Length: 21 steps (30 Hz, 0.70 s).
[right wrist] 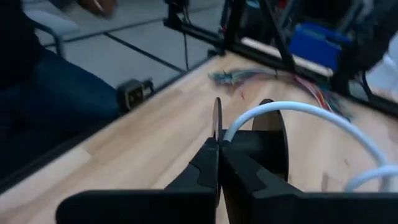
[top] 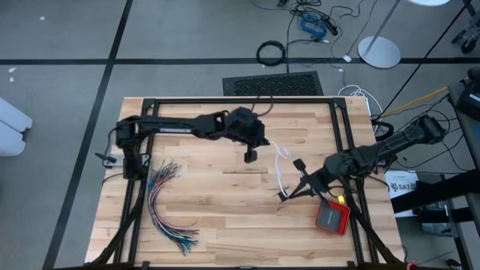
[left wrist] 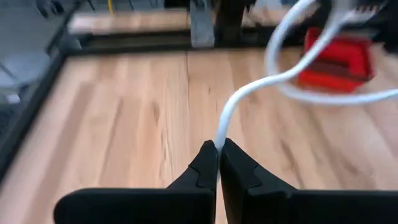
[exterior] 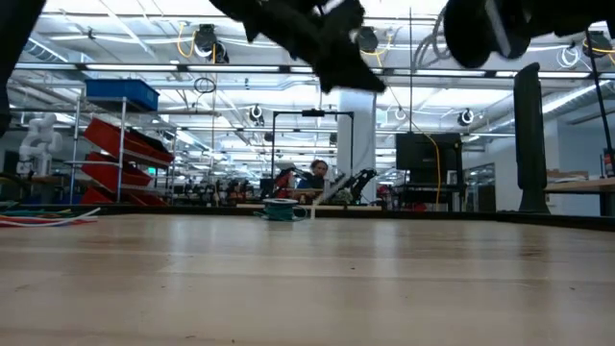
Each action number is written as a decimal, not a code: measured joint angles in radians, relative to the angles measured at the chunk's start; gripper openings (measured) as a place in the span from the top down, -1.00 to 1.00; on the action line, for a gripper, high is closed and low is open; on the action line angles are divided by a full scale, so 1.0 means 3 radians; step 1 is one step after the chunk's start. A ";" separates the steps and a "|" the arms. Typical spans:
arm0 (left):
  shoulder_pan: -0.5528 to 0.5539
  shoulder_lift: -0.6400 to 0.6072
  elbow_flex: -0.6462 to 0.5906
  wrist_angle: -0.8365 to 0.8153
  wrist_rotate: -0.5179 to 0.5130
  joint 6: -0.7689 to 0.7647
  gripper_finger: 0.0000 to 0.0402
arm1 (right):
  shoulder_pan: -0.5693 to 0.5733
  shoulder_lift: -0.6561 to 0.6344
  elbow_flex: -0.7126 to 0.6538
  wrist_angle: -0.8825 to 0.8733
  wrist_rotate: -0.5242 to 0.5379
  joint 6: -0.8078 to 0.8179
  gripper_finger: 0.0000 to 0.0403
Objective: Coil cords
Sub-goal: Uncoil the white wire from the spool
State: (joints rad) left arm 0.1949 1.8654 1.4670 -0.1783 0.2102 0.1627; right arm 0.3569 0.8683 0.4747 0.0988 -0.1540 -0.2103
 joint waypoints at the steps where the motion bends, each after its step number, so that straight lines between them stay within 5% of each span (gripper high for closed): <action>1: 0.0005 0.0070 0.0000 0.0013 -0.0001 0.0000 0.98 | 0.0008 -0.0009 -0.0001 0.0030 -0.0045 -0.0015 1.00; 13: 0.0027 0.0560 0.0000 0.0031 0.0001 -0.0177 0.94 | 0.0018 -0.0041 0.0000 0.0054 -0.0376 0.0042 1.00; 21: -0.0018 0.0442 0.0000 -0.0007 -0.0071 -0.0062 0.27 | 0.0018 -0.0219 -0.0001 -0.0395 -0.0308 0.0219 1.00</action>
State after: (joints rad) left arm 0.1895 1.9979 1.4670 -0.1803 0.1889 0.1440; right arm 0.3622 0.8026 0.4744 -0.0195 -0.2464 -0.1448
